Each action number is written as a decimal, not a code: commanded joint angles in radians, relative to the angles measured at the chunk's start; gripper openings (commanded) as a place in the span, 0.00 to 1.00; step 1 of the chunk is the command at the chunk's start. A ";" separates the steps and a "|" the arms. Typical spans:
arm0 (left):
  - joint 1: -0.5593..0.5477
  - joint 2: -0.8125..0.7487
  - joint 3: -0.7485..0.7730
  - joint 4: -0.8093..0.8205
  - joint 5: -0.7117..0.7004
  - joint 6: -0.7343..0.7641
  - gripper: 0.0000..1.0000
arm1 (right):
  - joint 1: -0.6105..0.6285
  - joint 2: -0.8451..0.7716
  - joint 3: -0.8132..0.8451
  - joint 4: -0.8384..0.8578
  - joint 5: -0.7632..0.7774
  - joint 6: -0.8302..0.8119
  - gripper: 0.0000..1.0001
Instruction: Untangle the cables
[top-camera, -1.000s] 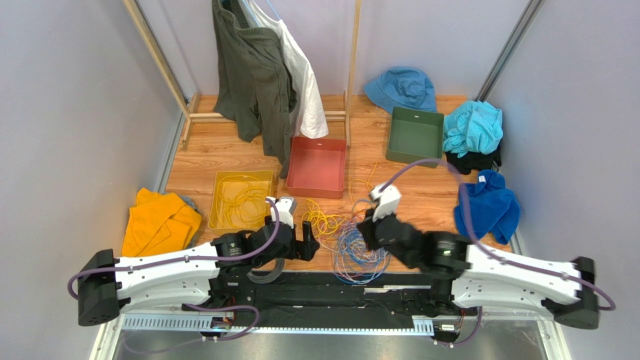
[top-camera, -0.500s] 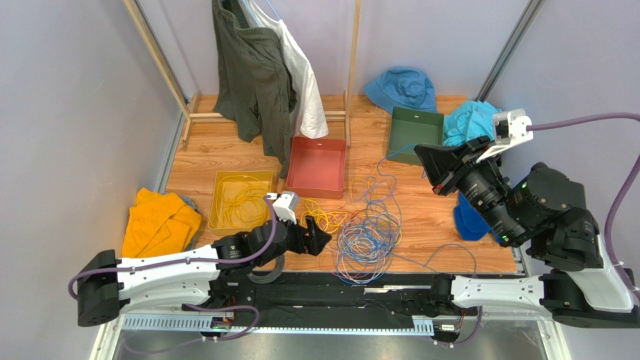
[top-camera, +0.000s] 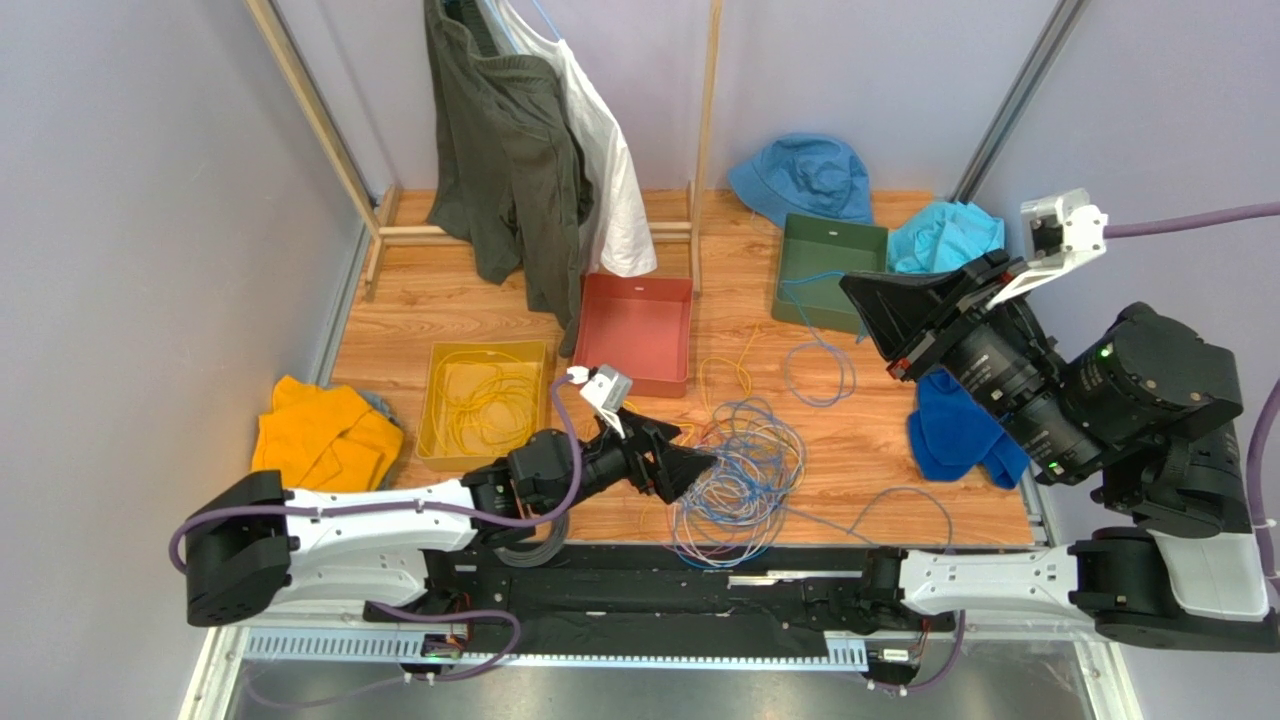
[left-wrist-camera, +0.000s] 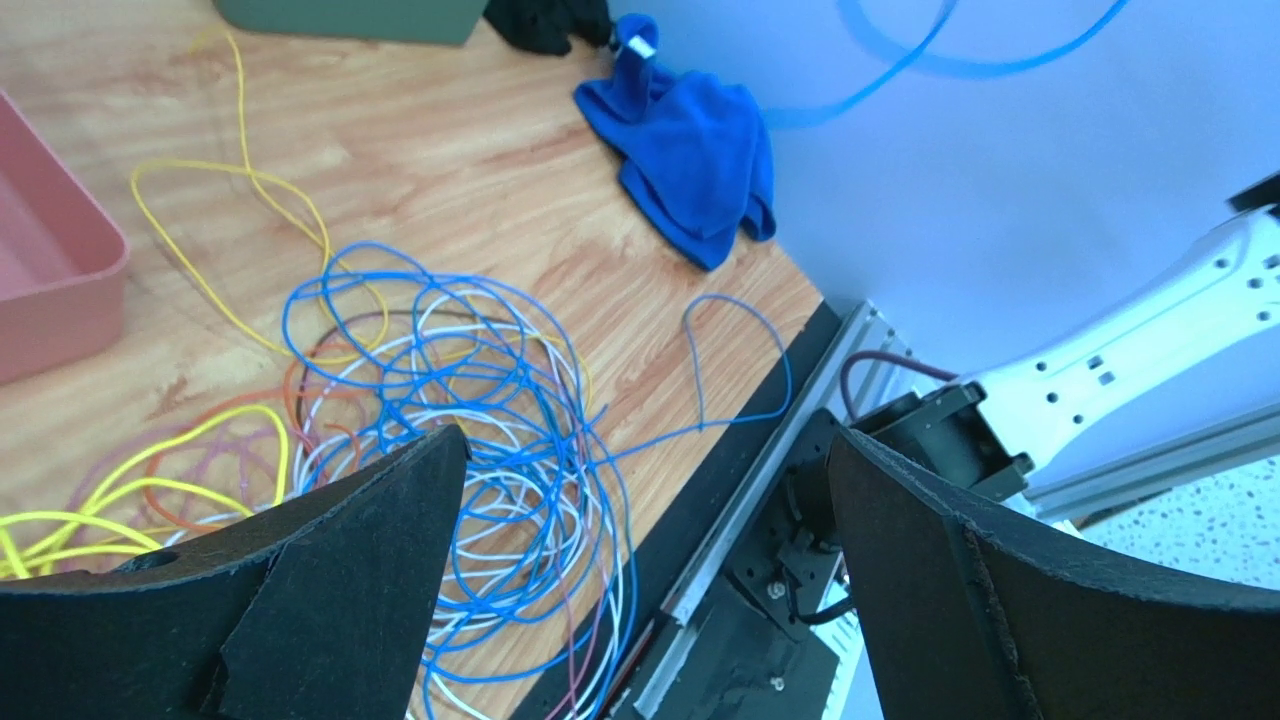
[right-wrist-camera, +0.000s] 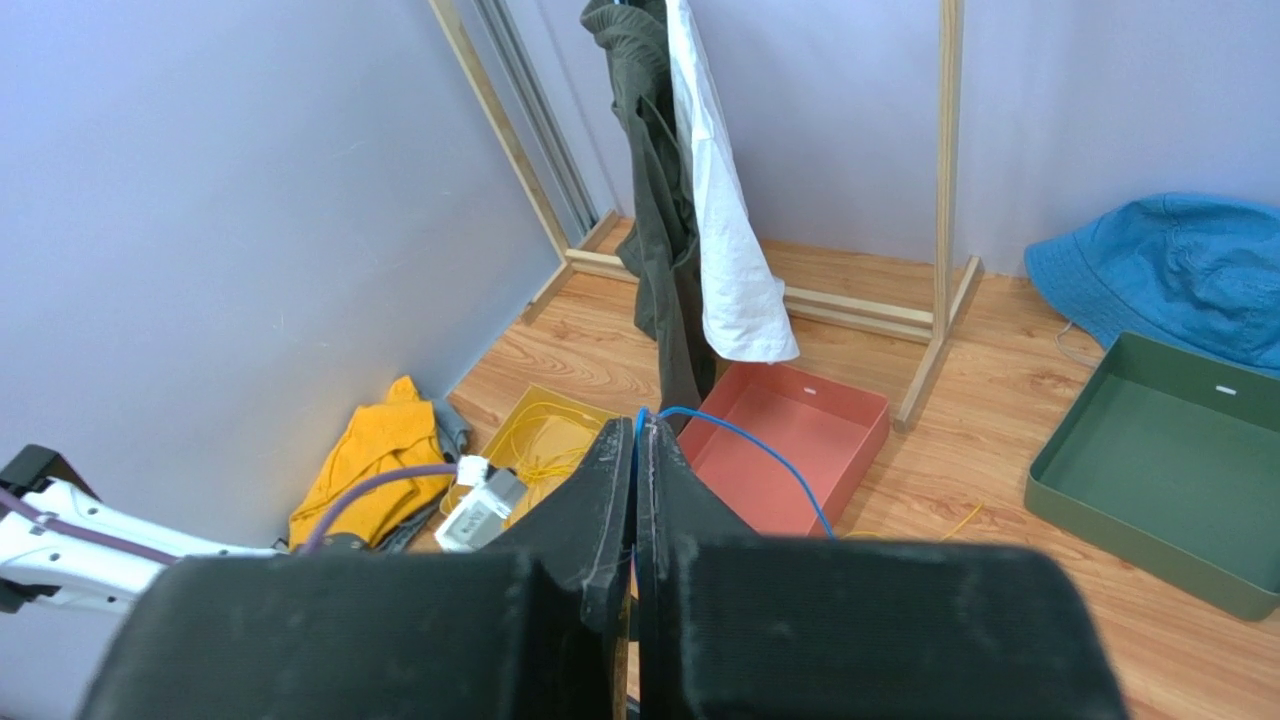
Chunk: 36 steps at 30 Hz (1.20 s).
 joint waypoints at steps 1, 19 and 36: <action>-0.004 -0.132 0.059 -0.145 -0.047 0.064 0.99 | 0.005 -0.026 -0.134 -0.008 -0.014 0.012 0.00; -0.004 -0.664 -0.206 -0.892 -0.159 -0.419 0.79 | -0.415 0.379 -0.151 0.326 -0.356 0.033 0.00; -0.004 -0.606 -0.258 -0.817 -0.137 -0.398 0.79 | -0.561 0.796 0.305 0.305 -0.484 -0.017 0.00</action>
